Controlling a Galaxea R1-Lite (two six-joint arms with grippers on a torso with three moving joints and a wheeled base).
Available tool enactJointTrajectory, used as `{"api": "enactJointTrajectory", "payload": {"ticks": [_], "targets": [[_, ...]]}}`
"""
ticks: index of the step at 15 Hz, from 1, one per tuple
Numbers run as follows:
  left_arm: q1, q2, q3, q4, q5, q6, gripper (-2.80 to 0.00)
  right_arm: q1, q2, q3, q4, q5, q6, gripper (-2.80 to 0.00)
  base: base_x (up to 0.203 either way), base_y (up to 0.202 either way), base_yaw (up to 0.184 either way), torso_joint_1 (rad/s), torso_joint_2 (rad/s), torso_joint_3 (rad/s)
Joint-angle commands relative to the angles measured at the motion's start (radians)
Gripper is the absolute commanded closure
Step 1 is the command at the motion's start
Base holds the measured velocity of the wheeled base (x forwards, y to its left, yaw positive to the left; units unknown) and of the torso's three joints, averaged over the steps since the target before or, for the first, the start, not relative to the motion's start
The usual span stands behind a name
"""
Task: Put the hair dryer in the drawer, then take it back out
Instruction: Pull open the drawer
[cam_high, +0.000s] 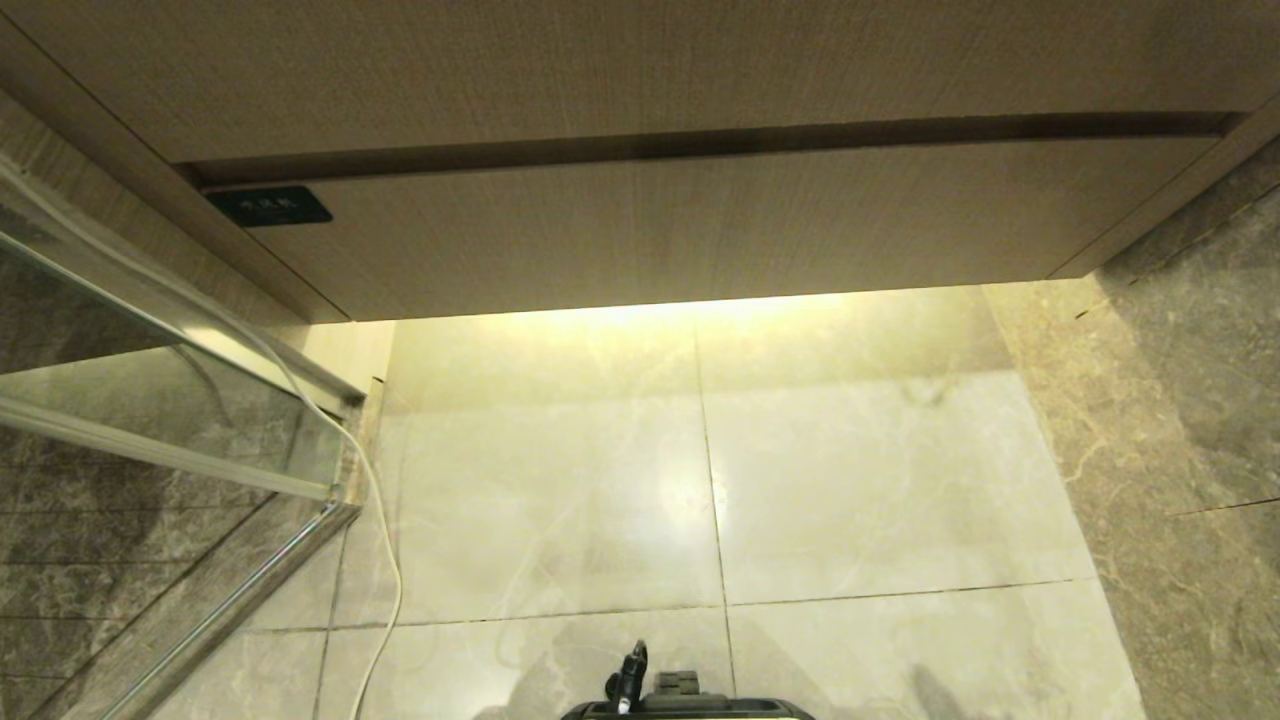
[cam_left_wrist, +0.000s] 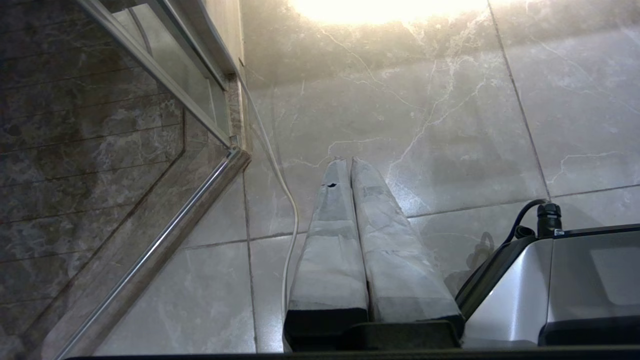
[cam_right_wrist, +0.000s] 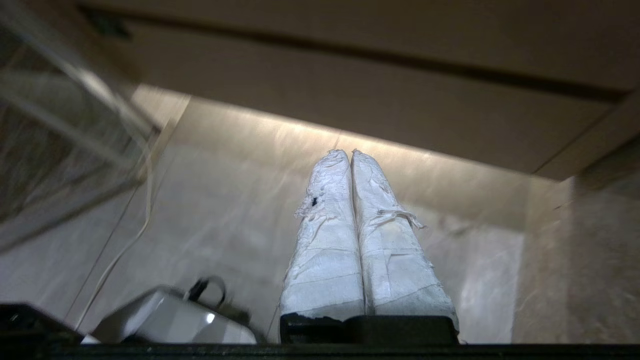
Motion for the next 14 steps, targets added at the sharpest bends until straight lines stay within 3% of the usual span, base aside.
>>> {"api": "enactJointTrajectory", "payload": {"ticks": [1,4,5,7,9,10,13,14], "targets": [[0.001,0.000,0.002,0.000,0.000,0.000,0.00,0.075,0.301,-0.206,0.198,0.036,-0.024,0.00,0.000,0.000,0.000,0.000,0.00,0.000],[0.001,0.000,0.001,0.000,0.000,0.000,0.00,0.218,0.414,-0.288,0.363,0.119,-0.054,0.00,0.000,0.000,0.000,0.000,0.00,0.000],[0.001,0.000,0.002,0.000,0.000,0.000,0.00,0.248,0.421,-0.272,0.380,0.127,-0.060,-2.80,0.000,0.000,0.000,0.000,0.00,0.000],[0.001,0.000,0.002,0.000,0.000,0.000,0.00,0.269,0.429,-0.209,0.385,0.087,-0.097,-2.80,0.000,0.000,0.000,0.000,0.00,0.000],[0.001,0.000,0.001,0.000,0.000,0.000,0.00,0.272,0.451,-0.185,0.359,-0.120,-0.252,-2.80,0.000,0.000,0.000,0.000,0.00,0.000],[0.000,0.000,0.000,0.000,0.000,0.000,0.00,0.273,0.471,-0.174,0.335,-0.196,-0.287,-2.80,0.000,0.000,0.000,0.000,0.00,0.000],[0.000,0.000,0.002,0.000,0.000,0.000,0.00,0.343,0.515,-0.099,0.148,-0.209,-0.364,-2.80,0.000,0.000,0.000,0.000,0.00,0.000],[0.000,0.000,0.002,0.000,0.000,0.000,0.00,0.354,0.527,-0.052,0.050,-0.207,-0.458,-2.80,0.000,0.000,0.000,0.000,0.00,0.000]]}}
